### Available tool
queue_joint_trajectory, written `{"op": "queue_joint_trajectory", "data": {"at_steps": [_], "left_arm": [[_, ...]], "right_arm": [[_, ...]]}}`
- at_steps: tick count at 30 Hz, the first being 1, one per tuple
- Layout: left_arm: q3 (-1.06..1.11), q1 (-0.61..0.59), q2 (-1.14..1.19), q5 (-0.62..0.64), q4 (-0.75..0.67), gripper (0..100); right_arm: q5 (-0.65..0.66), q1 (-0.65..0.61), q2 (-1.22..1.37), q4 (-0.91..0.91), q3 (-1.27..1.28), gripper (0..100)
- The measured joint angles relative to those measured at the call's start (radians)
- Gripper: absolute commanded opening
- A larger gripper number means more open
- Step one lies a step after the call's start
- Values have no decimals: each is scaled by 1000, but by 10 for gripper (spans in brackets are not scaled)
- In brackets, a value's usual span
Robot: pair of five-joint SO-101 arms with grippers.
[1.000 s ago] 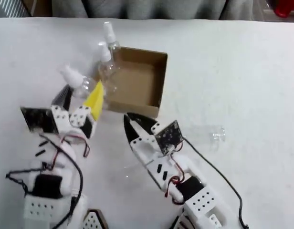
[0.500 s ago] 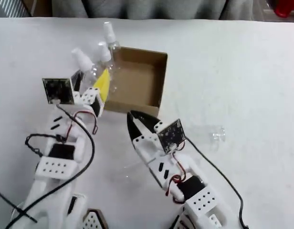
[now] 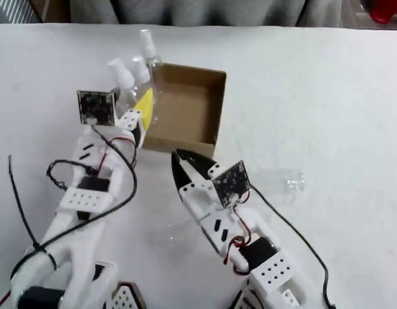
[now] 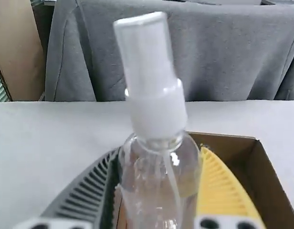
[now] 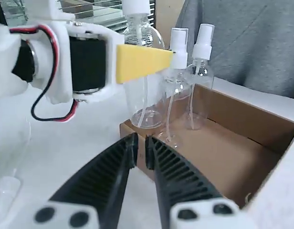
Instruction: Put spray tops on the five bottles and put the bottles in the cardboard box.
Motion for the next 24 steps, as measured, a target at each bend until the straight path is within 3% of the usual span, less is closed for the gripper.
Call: {"op": "queue_joint_trajectory", "data": {"at_steps": [14,24], "left_arm": [[-91,-2,184,-5,-6,24],[-97,-2,353,-5,-160,24]], "right_arm": [[0,0,0,0,0,15],[0,0,0,0,0,15]]}}
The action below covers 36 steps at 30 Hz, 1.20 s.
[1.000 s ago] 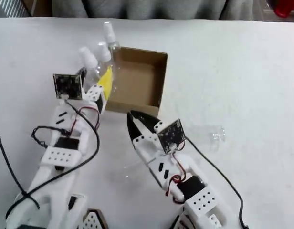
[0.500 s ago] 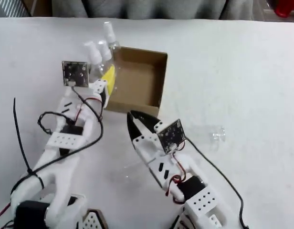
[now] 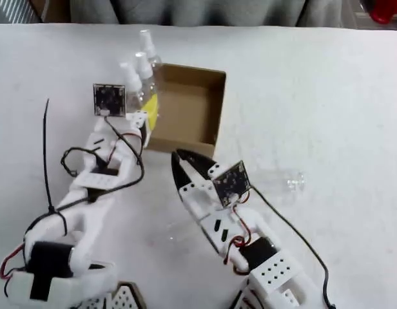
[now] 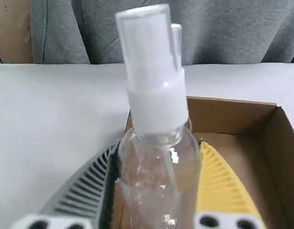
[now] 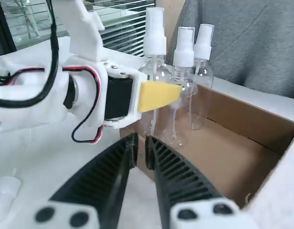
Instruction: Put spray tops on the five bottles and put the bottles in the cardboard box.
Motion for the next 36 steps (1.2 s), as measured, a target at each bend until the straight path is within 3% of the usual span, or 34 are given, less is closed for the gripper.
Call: {"op": "queue_joint_trajectory", "data": {"at_steps": [36], "left_arm": [[0,-5,51,-2,-41,28]], "right_arm": [[0,0,0,0,0,15]]}}
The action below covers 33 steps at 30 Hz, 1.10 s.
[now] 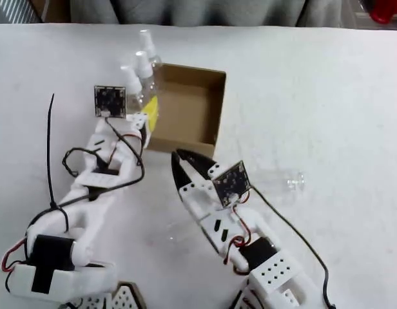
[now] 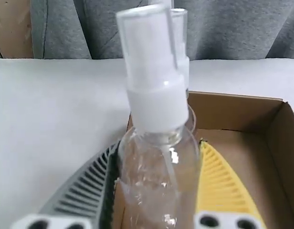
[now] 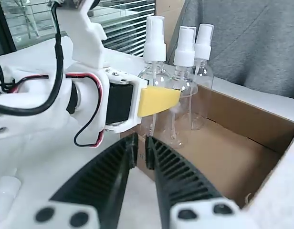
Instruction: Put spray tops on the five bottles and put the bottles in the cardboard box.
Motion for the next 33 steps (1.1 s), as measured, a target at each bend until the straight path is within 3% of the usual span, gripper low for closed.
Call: {"op": "queue_joint_trajectory", "data": {"at_steps": [8,15,23,33], "left_arm": [[3,0,0,-87,0,28],[3,0,55,-97,-9,28],[2,2,166,-95,-164,28],[2,2,172,-97,-170,33]], "right_arm": [[0,0,0,0,0,15],[0,0,0,0,0,15],[0,0,0,0,0,15],[0,0,0,0,0,15]]}}
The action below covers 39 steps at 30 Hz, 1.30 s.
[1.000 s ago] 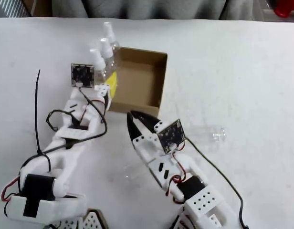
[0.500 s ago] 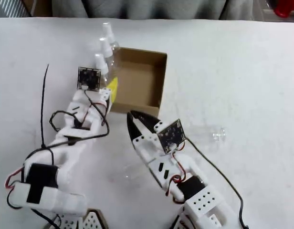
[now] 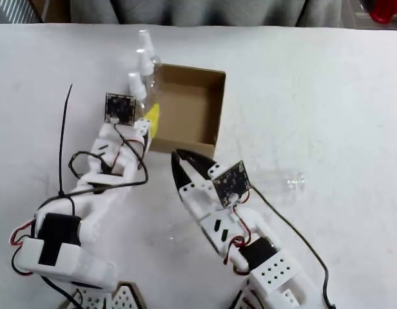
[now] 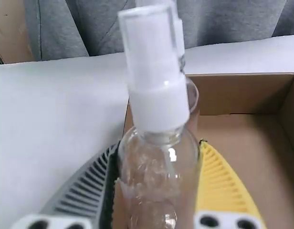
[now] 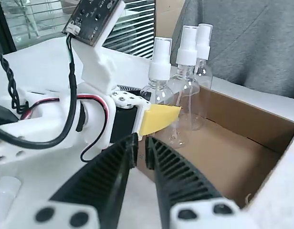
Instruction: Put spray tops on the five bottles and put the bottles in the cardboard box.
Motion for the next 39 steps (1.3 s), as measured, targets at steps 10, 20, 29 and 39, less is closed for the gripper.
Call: {"op": "queue_joint_trajectory", "data": {"at_steps": [10,20,29,39], "left_arm": [[31,-3,-12,0,-9,234],[35,-3,-15,0,-12,238],[35,-3,-15,0,-12,238],[35,-8,-15,0,-12,363]], "right_arm": [[0,0,0,0,0,15],[0,0,0,0,0,15],[0,0,0,0,0,15],[0,0,0,0,0,15]]}}
